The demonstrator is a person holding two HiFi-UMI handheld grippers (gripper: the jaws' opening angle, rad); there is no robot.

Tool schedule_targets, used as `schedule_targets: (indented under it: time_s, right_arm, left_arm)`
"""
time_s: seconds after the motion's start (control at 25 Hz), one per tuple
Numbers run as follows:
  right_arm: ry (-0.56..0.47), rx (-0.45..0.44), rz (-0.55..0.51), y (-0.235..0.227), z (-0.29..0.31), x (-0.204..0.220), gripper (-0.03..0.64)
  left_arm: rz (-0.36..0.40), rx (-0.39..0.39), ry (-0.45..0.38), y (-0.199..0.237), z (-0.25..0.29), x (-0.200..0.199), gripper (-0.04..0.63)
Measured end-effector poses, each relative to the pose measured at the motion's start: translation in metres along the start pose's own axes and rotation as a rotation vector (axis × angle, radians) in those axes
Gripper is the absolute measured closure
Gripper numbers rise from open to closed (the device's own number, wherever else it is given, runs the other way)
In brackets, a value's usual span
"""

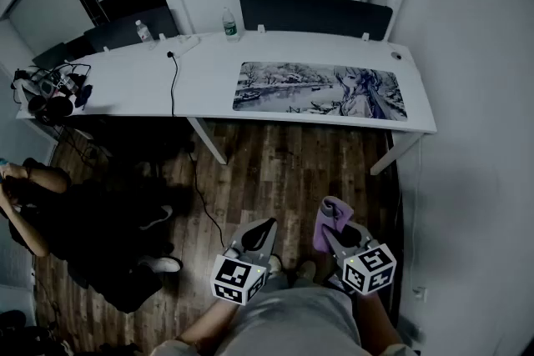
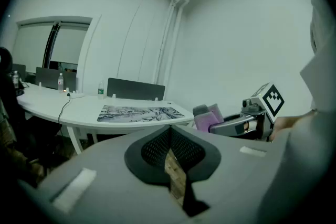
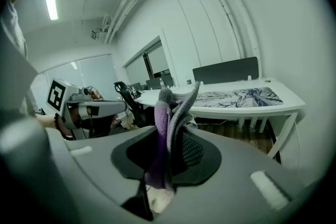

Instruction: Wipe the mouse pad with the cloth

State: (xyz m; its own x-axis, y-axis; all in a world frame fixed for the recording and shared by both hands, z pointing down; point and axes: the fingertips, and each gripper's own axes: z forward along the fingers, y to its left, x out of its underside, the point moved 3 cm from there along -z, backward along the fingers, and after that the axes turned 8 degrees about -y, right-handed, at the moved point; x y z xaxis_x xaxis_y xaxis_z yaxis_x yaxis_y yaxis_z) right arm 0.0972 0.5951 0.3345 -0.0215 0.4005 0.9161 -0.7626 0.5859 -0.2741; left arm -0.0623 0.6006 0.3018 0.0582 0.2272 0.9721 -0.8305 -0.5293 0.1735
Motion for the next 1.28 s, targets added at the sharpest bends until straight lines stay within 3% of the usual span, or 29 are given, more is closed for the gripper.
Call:
schedule_targets:
  time_s: [0.8, 1.28]
  right_arm:
    - [-0.028, 0.045, 0.015, 0.021, 0.049, -0.009, 0.52]
    - [-0.031, 0.044, 0.013, 0.001, 0.082, -0.032, 0.518]
  left_arm:
    - [0.004, 0.039, -0.018, 0.058, -0.005, -0.006, 0.575]
    - [0.0, 0.064, -0.023, 0.082, 0.036, -0.024, 0.575]
